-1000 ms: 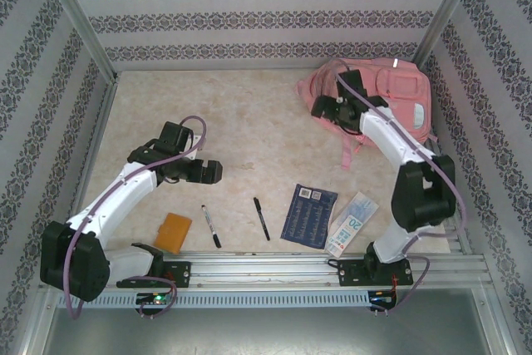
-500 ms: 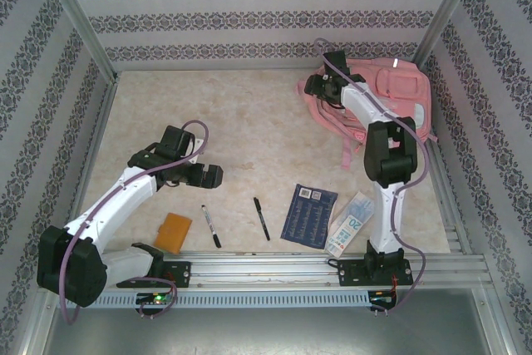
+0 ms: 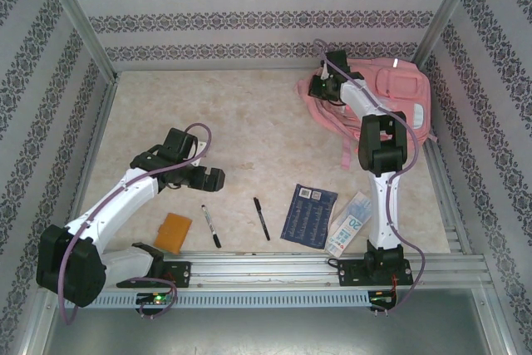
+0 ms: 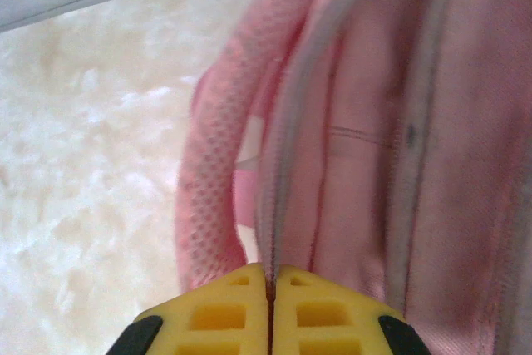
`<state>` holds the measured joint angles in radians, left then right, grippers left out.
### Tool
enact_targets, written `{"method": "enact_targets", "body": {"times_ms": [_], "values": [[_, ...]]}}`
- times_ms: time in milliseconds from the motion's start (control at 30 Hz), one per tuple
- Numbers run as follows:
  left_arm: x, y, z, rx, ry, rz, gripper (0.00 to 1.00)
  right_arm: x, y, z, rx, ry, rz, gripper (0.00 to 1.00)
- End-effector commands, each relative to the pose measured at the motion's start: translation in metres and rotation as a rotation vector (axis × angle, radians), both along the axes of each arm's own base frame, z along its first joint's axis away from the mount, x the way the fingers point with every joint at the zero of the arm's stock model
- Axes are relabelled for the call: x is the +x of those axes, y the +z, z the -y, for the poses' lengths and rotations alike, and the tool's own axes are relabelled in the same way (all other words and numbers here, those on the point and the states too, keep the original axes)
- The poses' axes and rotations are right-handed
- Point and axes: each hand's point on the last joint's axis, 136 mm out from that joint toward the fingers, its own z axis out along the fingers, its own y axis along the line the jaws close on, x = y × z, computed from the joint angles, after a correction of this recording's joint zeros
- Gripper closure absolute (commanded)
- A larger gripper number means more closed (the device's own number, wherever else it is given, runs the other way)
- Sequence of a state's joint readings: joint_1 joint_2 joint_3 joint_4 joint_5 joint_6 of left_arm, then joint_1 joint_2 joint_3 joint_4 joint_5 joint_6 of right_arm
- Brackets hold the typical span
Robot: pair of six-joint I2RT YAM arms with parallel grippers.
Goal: Pack the student bag
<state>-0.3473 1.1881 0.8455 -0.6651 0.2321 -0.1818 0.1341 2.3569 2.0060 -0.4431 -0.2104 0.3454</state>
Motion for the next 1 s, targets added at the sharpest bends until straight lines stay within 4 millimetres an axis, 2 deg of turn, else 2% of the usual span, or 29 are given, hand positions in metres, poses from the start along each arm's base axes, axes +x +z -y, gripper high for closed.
{"method": "enact_targets", "body": {"times_ms": [0, 100, 200, 300, 433, 467, 500, 533, 567, 633, 700, 800, 833, 933, 967], "values": [[0.001, 0.005, 0.006, -0.014, -0.029, 0.029, 0.01, -0.006, 0.075, -0.036, 0.008, 0.202, 0.161, 1.00], [0.003, 0.011, 0.010, -0.050, -0.015, 0.042, 0.01, -0.028, 0.107, -0.075, -0.016, 0.373, 0.237, 1.00], [0.009, 0.021, 0.009, -0.098, 0.091, 0.059, 0.01, -0.060, 0.118, -0.119, -0.139, 0.545, 0.293, 1.00], [0.012, 0.035, 0.017, -0.191, 0.148, 0.063, 0.01, -0.096, 0.112, -0.166, -0.255, 0.712, 0.333, 1.00], [0.017, 0.043, 0.017, -0.228, 0.216, 0.064, 0.01, -0.149, 0.096, -0.230, -0.265, 0.883, 0.316, 0.97], [0.018, 0.042, 0.016, -0.230, 0.225, 0.065, 0.01, -0.160, 0.094, -0.242, -0.249, 0.900, 0.304, 0.94], [0.018, 0.043, 0.016, -0.233, 0.227, 0.065, 0.01, -0.168, 0.094, -0.252, -0.229, 0.909, 0.299, 0.85], [0.019, 0.042, 0.018, -0.235, 0.224, 0.059, 0.01, -0.174, 0.097, -0.260, -0.207, 0.901, 0.290, 0.68], [0.019, 0.041, 0.019, -0.236, 0.219, 0.055, 0.01, -0.179, 0.101, -0.265, -0.182, 0.891, 0.279, 0.56], [0.020, 0.039, 0.020, -0.232, 0.213, 0.042, 0.01, -0.182, 0.112, -0.259, -0.140, 0.825, 0.245, 0.47], [0.022, 0.039, 0.024, -0.238, 0.198, 0.029, 0.01, -0.183, 0.124, -0.244, -0.071, 0.733, 0.205, 0.46], [0.025, 0.039, 0.027, -0.232, 0.185, 0.019, 0.01, -0.193, 0.137, -0.205, 0.072, 0.579, 0.135, 0.46], [0.026, 0.038, 0.027, -0.228, 0.185, 0.014, 0.01, -0.196, 0.138, -0.187, 0.117, 0.510, 0.115, 0.46], [0.032, 0.039, 0.038, -0.249, 0.153, -0.005, 0.01, -0.209, 0.120, -0.131, 0.199, 0.317, 0.029, 0.46], [0.034, 0.039, 0.044, -0.248, 0.137, -0.015, 0.01, -0.217, 0.106, -0.112, 0.204, 0.263, -0.018, 0.46]]}}
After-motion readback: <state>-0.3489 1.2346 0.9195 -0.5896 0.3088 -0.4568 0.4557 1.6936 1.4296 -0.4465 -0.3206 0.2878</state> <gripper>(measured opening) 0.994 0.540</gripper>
